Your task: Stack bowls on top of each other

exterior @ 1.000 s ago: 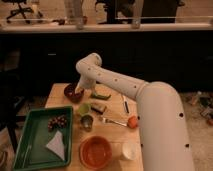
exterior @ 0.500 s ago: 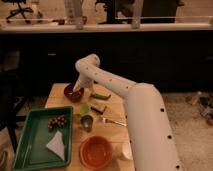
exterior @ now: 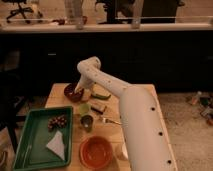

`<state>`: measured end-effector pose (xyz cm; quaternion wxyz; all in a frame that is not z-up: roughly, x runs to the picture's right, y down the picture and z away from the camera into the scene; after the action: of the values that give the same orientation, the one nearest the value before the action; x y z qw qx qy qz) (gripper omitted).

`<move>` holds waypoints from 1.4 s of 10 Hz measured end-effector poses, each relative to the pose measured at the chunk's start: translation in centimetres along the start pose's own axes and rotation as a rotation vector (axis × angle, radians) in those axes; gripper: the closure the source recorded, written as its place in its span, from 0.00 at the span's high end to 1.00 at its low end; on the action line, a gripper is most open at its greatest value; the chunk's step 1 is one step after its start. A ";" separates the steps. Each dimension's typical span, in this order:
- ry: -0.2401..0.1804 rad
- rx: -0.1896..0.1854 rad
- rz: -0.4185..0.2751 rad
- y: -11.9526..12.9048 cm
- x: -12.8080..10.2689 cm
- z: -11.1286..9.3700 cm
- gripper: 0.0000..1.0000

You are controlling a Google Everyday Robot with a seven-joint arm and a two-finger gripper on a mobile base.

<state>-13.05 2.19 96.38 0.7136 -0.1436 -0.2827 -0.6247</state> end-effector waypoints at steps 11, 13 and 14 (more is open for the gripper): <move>-0.020 -0.042 0.003 0.7 0.5 -1.8 0.00; -0.001 -0.017 0.012 0.9 0.7 -3.7 0.00; 0.009 -0.004 0.013 0.9 0.7 -4.4 0.00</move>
<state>-11.14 -0.69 93.41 0.7187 -0.1440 -0.2772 -0.6212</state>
